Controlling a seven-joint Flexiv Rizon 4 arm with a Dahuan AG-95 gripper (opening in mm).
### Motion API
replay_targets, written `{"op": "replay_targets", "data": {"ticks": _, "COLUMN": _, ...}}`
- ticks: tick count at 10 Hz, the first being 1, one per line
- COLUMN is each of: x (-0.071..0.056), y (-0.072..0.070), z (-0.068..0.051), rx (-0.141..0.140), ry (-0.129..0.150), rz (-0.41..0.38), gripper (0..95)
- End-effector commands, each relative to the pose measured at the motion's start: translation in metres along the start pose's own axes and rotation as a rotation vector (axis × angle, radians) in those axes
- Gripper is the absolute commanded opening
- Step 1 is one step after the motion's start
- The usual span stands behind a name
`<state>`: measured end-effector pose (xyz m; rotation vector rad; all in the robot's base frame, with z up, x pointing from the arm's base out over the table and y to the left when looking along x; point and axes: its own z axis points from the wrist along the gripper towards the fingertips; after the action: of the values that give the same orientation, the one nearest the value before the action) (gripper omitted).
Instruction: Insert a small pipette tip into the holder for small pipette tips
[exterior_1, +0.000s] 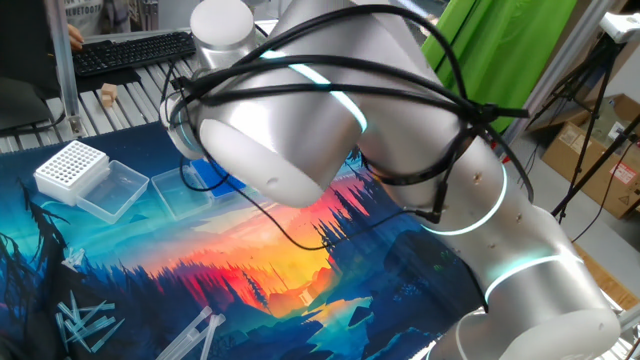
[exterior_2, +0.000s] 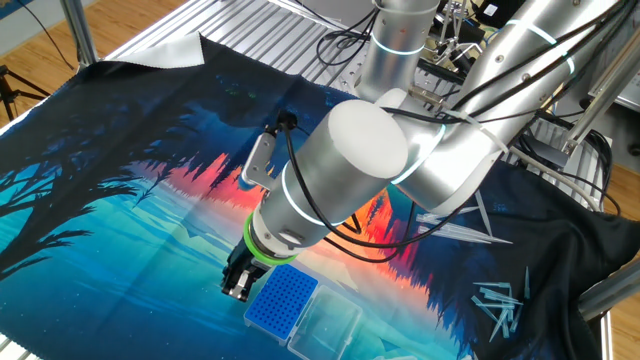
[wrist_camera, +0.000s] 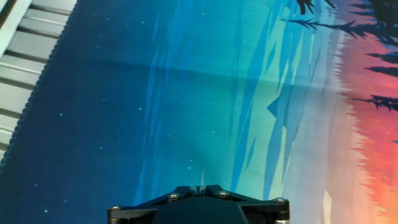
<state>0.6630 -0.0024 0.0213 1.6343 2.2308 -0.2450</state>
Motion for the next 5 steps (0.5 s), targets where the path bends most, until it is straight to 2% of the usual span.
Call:
{"op": "replay_targets", "data": {"ticks": 1, "x": -0.0002, "y": 0.0002, "z": 0.0012, "rx": -0.006, "ry": -0.024, "rz": -0.005, "gripper": 0.0}}
{"op": "replay_targets", "data": {"ticks": 5, "x": -0.0009, "y": 0.0001, "z": 0.0053, "rx": -0.015, "ry": -0.049, "rz": -0.017, "gripper": 0.0}}
